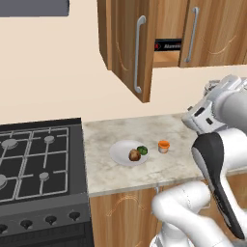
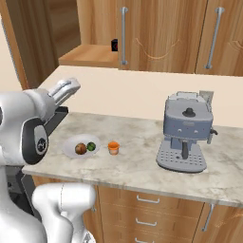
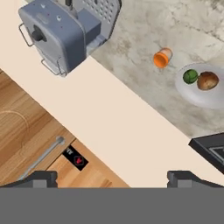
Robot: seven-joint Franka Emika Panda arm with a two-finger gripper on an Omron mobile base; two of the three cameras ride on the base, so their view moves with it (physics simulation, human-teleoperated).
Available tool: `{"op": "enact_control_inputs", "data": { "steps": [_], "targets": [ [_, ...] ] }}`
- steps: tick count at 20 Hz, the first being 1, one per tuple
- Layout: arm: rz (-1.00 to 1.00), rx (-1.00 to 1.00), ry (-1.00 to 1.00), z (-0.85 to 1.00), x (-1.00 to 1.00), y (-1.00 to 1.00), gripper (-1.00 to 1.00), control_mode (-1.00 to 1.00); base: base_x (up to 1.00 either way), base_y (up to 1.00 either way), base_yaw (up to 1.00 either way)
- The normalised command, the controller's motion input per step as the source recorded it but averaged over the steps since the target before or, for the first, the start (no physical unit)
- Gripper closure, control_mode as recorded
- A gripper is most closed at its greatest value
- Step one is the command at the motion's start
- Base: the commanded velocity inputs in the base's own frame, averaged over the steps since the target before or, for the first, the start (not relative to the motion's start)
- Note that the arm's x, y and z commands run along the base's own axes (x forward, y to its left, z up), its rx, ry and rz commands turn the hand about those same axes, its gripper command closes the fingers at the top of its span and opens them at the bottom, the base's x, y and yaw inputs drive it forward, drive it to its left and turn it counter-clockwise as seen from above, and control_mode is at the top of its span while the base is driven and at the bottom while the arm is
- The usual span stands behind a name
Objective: Pick the avocado and bread from the counter and place them on the plate. Then pick the jam from the cabinet and place it next to the plate. Lastly close the cabinet door.
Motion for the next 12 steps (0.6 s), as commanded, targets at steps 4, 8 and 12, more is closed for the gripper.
{"op": "enact_control_inputs", "data": {
  "steps": [4, 8, 12],
  "targets": [
    [0.00, -0.19, 0.00, 0.18, -0.75, 0.34, -1.00, -1.00, 0.00, 0.00, 0.00],
    [0.00, -0.15, 0.00, 0.10, -0.67, 0.40, -1.00, -1.00, 0.00, 0.00, 0.00],
    [0.00, -0.15, 0.00, 0.06, -0.52, 0.56, -1.00, -1.00, 0.00, 0.00, 0.00]
  ]
}}
